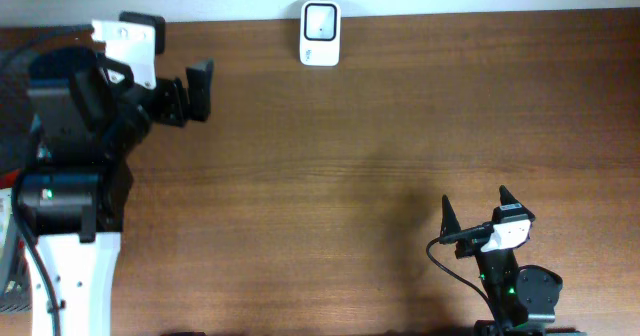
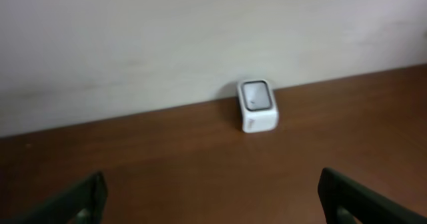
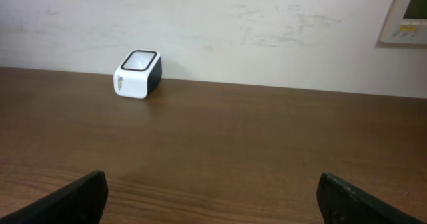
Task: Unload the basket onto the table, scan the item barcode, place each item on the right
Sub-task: 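Raise the left arm and swing it over the grey basket, then reach into the basket and grasp the white snack bag with left gripper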
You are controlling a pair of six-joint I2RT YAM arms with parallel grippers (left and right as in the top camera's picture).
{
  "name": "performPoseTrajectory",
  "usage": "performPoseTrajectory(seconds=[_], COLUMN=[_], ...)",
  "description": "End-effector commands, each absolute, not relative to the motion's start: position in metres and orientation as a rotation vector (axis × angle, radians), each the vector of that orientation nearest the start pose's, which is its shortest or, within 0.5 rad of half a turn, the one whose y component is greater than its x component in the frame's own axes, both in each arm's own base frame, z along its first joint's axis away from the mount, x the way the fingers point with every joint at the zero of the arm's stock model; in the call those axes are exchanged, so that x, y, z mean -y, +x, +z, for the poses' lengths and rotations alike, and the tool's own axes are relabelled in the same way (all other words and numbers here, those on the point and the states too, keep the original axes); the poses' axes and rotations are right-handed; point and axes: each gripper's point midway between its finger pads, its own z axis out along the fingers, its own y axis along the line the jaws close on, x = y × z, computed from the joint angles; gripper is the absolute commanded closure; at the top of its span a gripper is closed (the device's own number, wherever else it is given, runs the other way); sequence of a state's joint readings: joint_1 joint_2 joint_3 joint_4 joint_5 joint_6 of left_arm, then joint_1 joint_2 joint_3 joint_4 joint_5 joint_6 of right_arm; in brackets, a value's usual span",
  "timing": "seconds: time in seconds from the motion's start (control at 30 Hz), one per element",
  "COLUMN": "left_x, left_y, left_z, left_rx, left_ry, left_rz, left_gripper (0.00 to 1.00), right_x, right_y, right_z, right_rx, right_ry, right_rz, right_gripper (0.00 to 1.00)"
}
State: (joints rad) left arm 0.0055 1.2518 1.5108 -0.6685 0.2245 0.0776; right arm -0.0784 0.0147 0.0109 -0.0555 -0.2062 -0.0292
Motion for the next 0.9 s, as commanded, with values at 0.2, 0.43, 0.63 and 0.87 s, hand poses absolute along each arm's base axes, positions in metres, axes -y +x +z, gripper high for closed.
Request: performPoseTrajectory(seconds=[0.2,0.43,0.63,0.87], left_x=[-0.047,-0.148,-0.204,-0.236], left_y=[0.378,0.346,0.314,0.309], left_z=[0.444,0.439,0.434,0.414], left_rx=[-1.966,-1.939,-1.913,-1.970], left_ry=[-0.096,-0.518,-0.695,-0.741], left_rz=[0.193,0.275,0.382,0.451], left_gripper=[0.01,0.01,0.01,0.00], right_x=[-0.016,-0.016,-0.016,-0.016], right_y=[0.245,0.245,0.245,0.245], right_z=[0.160,0.160,0.160,0.160], right_rx=[-1.628,-1.628,-1.628,-1.628], right_ry=[-0.113,-0.113,-0.113,-0.113], right_rz=[0.087,0.087,0.087,0.087], right_gripper=[0.01,0.01,0.01,0.01])
